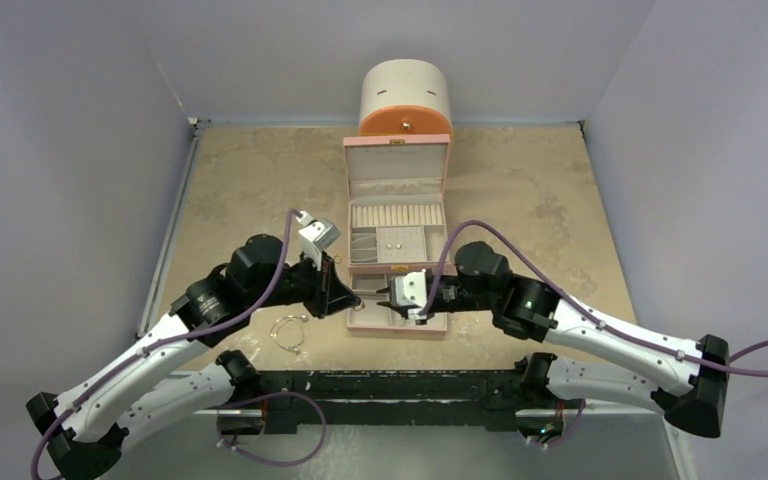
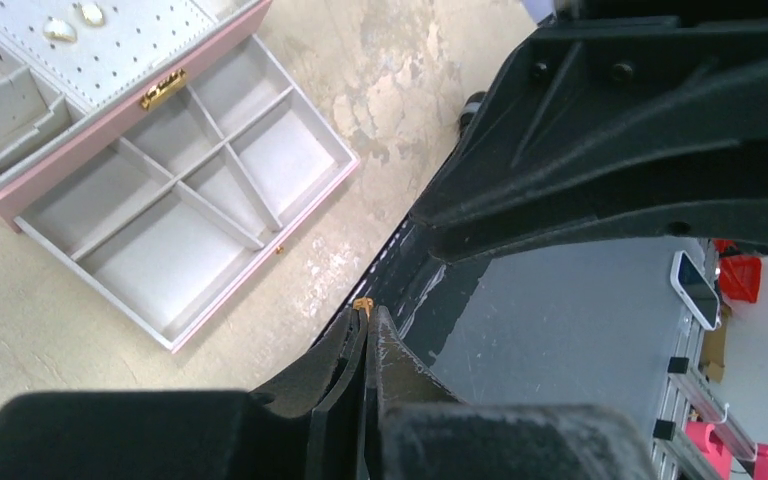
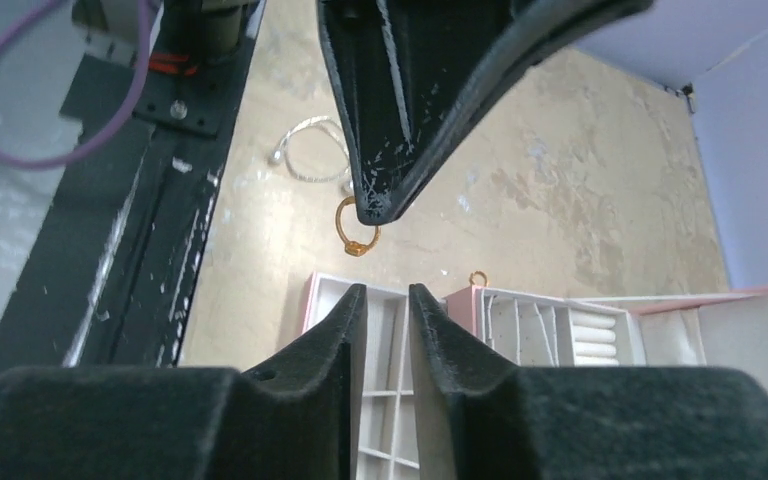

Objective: Organize the mixed jewelry
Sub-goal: Pick up the jewelry from the center of the board.

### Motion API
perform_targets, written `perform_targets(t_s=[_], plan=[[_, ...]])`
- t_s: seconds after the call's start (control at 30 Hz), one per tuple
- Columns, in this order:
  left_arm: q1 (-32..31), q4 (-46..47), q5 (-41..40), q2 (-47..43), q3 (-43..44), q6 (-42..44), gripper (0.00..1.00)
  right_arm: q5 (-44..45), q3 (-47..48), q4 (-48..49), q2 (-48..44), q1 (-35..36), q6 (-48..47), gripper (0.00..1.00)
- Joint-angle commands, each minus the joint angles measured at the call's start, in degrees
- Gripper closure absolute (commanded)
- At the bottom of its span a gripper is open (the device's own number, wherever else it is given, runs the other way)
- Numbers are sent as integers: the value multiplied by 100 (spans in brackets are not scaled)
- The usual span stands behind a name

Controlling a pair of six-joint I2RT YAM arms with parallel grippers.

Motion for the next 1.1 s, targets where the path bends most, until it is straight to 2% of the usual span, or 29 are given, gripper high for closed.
perform_targets(t_s=[0.0,0.1,0.23,0.37,0.57,1.07], plan=[[-14,724,-166,-285,10,-234,100,592,-690,1542,-567,-22,1838,72],[-24,1113,-159,-476,-151,-380,100,849,-1150,2204,-870,-22,2918,69],[-24,1689,-33,-666,-336,-549,100,764,-1426,2720,-1061,-24,4207,67],[-22,2343,418,-766,-535,-657,100,617,-1496,3104,-1017,-22,5283,62],[-19,3377,968,-904,-779,-939,100,487,-1542,3659,-1032,-23,6107,58],[-23,3709,1322,-1056,-728,-1227,100,25,-1626,4855,-918,-26,7176,56]])
